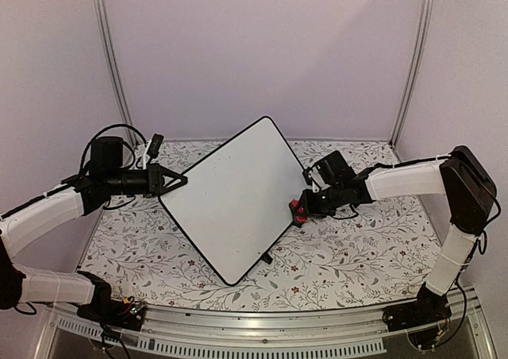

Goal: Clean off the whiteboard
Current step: Erase the whiteboard at the center of the board, then place the whiteboard eraser at the center of the board.

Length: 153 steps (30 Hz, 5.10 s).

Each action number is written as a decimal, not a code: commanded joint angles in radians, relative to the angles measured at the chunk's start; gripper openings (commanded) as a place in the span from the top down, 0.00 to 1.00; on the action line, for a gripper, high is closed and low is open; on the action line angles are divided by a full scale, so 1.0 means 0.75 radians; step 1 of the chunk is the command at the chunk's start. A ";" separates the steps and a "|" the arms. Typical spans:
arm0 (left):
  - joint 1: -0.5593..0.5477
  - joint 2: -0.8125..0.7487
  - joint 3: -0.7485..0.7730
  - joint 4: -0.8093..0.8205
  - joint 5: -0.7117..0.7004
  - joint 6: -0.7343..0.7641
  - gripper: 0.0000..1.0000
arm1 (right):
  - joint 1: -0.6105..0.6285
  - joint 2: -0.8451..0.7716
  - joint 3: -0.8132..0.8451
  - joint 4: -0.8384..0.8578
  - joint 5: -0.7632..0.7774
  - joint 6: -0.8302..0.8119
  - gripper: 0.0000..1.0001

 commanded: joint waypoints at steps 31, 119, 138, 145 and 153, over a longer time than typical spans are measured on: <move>-0.018 0.017 -0.017 0.004 0.111 0.066 1.00 | -0.061 0.096 0.043 0.132 -0.137 0.095 1.00; 0.081 -0.120 -0.018 -0.019 -0.017 0.052 0.00 | -0.104 -0.391 -0.148 -0.214 0.609 -0.041 0.87; 0.091 -0.106 -0.024 -0.010 0.002 0.045 0.00 | -0.272 -0.128 -0.118 -0.113 0.392 0.001 0.08; 0.092 -0.106 -0.025 -0.006 0.007 0.045 0.00 | -0.273 0.001 -0.035 -0.101 0.331 -0.049 0.08; 0.100 -0.098 -0.027 0.000 0.019 0.041 0.00 | -0.272 0.047 -0.002 -0.088 0.267 -0.108 0.08</move>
